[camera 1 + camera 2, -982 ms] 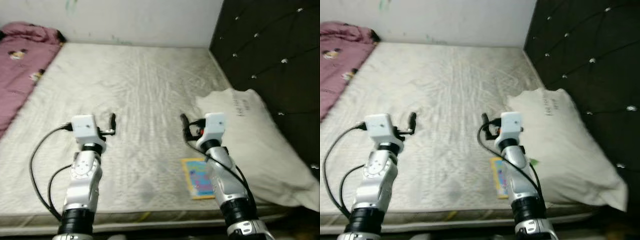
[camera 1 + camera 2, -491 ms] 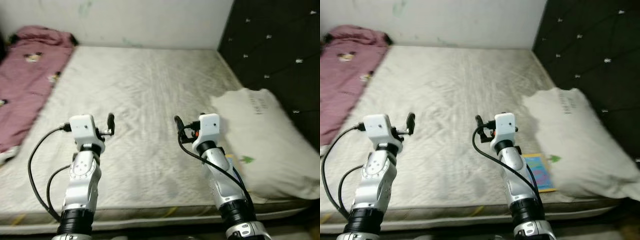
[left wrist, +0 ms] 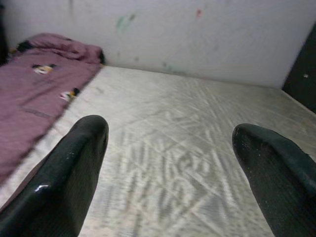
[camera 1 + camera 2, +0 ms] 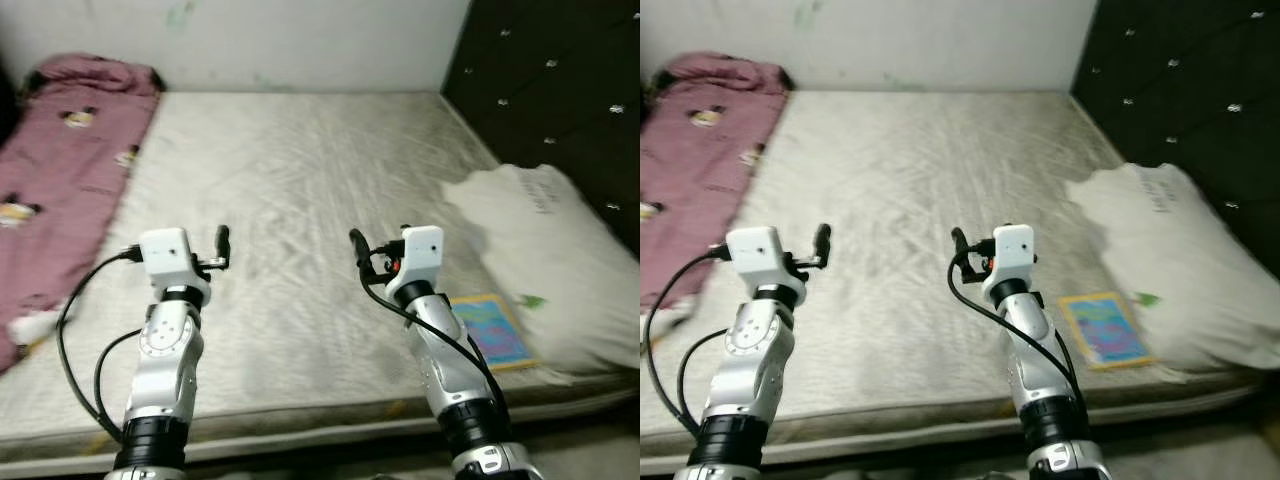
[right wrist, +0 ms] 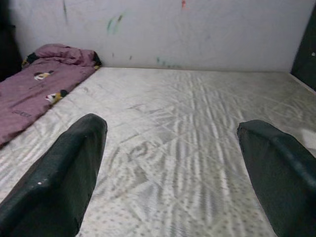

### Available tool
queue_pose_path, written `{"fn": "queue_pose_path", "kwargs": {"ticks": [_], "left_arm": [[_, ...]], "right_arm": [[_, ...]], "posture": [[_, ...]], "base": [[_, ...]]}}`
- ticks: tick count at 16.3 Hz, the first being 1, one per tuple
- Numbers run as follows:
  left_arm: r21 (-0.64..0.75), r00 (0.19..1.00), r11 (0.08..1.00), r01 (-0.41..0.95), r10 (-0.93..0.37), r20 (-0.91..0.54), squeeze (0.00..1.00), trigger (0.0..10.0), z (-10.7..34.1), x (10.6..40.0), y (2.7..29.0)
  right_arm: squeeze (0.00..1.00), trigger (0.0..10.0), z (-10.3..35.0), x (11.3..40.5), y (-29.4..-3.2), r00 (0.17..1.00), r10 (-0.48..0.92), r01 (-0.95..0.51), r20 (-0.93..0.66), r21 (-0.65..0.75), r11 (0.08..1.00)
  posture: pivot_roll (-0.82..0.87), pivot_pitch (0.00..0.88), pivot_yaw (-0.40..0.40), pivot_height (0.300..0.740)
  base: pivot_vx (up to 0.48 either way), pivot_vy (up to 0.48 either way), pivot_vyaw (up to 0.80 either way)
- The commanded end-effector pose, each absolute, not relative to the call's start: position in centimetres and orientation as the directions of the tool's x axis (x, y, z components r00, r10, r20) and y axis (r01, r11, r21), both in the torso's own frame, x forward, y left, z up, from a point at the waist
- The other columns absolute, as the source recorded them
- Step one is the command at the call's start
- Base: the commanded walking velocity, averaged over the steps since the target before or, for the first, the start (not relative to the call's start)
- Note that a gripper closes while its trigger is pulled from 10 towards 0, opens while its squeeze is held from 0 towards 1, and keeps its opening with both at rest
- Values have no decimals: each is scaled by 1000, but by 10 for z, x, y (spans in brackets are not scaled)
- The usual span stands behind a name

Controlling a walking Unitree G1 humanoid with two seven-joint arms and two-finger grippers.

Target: Clean up the room

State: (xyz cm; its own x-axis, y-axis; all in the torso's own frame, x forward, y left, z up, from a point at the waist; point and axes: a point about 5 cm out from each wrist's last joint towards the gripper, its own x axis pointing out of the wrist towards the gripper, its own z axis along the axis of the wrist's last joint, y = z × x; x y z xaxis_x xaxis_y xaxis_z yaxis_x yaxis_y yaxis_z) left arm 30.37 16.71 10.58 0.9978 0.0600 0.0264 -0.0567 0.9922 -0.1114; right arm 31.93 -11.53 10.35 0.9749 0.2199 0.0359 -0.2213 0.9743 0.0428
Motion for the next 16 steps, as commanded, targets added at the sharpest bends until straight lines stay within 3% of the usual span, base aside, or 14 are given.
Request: {"fn": "queue_pose_path", "kwargs": {"ticks": [1, 16], "left_arm": [[-121, 999, 992, -34, 36, 17, 0, 10000, 105, 305, 157], [-154, 1000, 988, -15, 17, 12, 0, 10000, 106, 307, 153]], "right_arm": [[0, 10000, 103, 320, -125, 981, 191, -192, 27, 40, 981], [0, 10000, 104, 320, -121, 975, 220, -221, 28, 30, 975]], "posture": [[39, 0, -23, 740], [39, 0, -23, 740]], "base": [[0, 480, 0], [0, 480, 0]]}}
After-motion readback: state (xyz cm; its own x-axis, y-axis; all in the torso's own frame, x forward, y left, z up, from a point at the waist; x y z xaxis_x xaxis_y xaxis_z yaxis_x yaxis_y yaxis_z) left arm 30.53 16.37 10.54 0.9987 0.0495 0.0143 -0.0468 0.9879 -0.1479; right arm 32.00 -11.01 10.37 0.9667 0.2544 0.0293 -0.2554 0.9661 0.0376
